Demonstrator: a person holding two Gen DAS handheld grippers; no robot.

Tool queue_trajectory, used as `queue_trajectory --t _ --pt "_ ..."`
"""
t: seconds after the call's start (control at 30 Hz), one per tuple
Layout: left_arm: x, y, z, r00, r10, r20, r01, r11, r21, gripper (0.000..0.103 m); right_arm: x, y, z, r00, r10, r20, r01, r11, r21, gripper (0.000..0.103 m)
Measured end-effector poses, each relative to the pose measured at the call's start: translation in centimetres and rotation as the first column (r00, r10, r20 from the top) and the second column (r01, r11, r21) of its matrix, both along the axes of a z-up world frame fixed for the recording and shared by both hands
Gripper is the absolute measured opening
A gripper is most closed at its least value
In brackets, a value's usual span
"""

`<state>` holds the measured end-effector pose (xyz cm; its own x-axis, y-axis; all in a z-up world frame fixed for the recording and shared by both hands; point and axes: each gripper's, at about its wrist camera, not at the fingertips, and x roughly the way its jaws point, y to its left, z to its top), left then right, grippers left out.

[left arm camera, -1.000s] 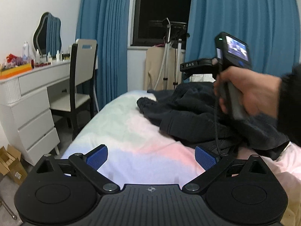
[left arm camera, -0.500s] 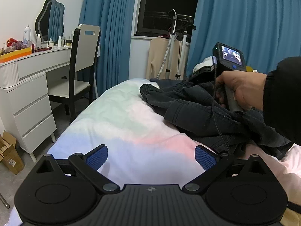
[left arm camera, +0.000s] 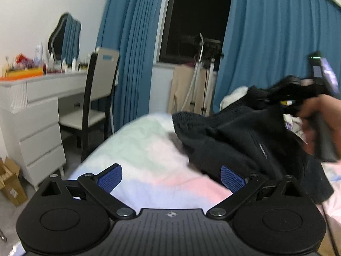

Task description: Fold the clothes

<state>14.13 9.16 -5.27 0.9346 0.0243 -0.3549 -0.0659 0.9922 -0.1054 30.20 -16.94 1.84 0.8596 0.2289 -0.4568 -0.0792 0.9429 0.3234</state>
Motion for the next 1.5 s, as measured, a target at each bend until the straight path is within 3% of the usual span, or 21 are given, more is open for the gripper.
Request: queue_trajectory --t 0.17,0.33,0.43,0.53,0.67,0.77,0.83,0.93,0.97,1.03,1.1,1.2,1.3,1.4,1.5 --pt "-1.9 0.1 1.8 0.997 -0.044 0.069 0.046 0.998 -0.037 0.100 -10.5 -1.6 3.5 0.991 0.040 0.126 -0.044 0.999 0.032 0.022" --pt "-4.3 0.6 3.4 0.989 -0.095 0.109 0.107 0.988 -0.108 0.100 -20.5 -3.9 4.6 0.980 0.039 0.197 -0.054 0.996 0.072 0.022" --pt "-5.9 0.8 4.3 0.983 -0.130 0.130 0.150 0.977 -0.151 0.100 -25.7 -4.9 4.3 0.978 0.055 0.201 -0.065 0.997 0.039 0.022" --pt "-7.3 0.1 4.9 0.978 -0.167 0.123 0.185 0.971 -0.151 0.100 -29.2 -6.4 2.7 0.987 0.055 0.149 -0.061 0.997 0.042 0.023" --pt "-9.1 -1.5 4.9 0.976 -0.205 0.070 0.213 0.969 -0.127 0.099 -30.3 -9.0 -1.0 0.999 0.032 -0.001 -0.032 0.992 0.121 0.025" --pt "-10.5 -3.1 4.3 0.974 -0.223 0.024 0.224 0.973 -0.061 0.099 -31.0 -8.6 -3.0 0.999 0.018 -0.043 -0.016 0.999 0.035 0.027" --pt "-11.4 -4.1 3.8 0.972 -0.234 -0.004 0.233 0.972 -0.014 0.099 -31.3 -8.7 -3.7 0.999 0.006 -0.053 -0.005 1.000 0.027 0.030" --pt "-12.5 -5.4 2.3 0.964 -0.261 -0.054 0.262 0.965 0.016 0.099 -32.0 -9.5 -3.6 0.999 0.000 -0.036 0.002 0.998 0.060 0.045" --pt "-12.8 -5.8 1.9 0.961 -0.269 -0.067 0.271 0.962 0.033 0.099 -32.3 -9.6 -3.4 1.000 -0.002 -0.016 0.003 0.999 0.055 0.055" --pt "-13.5 -6.4 1.5 0.956 -0.279 -0.088 0.285 0.955 0.079 0.100 -32.8 -9.7 -3.0 1.000 -0.005 0.023 0.004 0.999 0.044 0.060" --pt "-14.1 -6.9 1.2 0.948 -0.302 -0.098 0.312 0.945 0.100 0.101 -33.4 -9.8 -2.5 0.998 -0.008 0.063 0.006 0.999 0.034 0.080" --pt "-14.4 -7.3 0.9 0.941 -0.316 -0.120 0.330 0.937 0.115 0.102 -34.3 -10.0 -1.9 0.992 -0.012 0.122 0.010 1.000 0.018 0.097" --pt "-14.6 -7.6 0.4 0.936 -0.322 -0.141 0.339 0.933 0.119 0.102 -35.2 -10.2 -1.2 0.983 -0.014 0.181 0.014 1.000 0.003 0.097" --pt "-14.3 -7.9 -0.1 0.933 -0.322 -0.159 0.343 0.931 0.127 0.102 -34.1 -8.8 -1.8 0.994 0.037 0.102 -0.028 0.995 -0.092 0.091" --pt "-13.9 -8.0 -0.5 0.931 -0.319 -0.178 0.343 0.931 0.126 0.102 -33.5 -7.9 -2.2 0.995 0.087 0.057 -0.080 0.991 -0.105 0.084"
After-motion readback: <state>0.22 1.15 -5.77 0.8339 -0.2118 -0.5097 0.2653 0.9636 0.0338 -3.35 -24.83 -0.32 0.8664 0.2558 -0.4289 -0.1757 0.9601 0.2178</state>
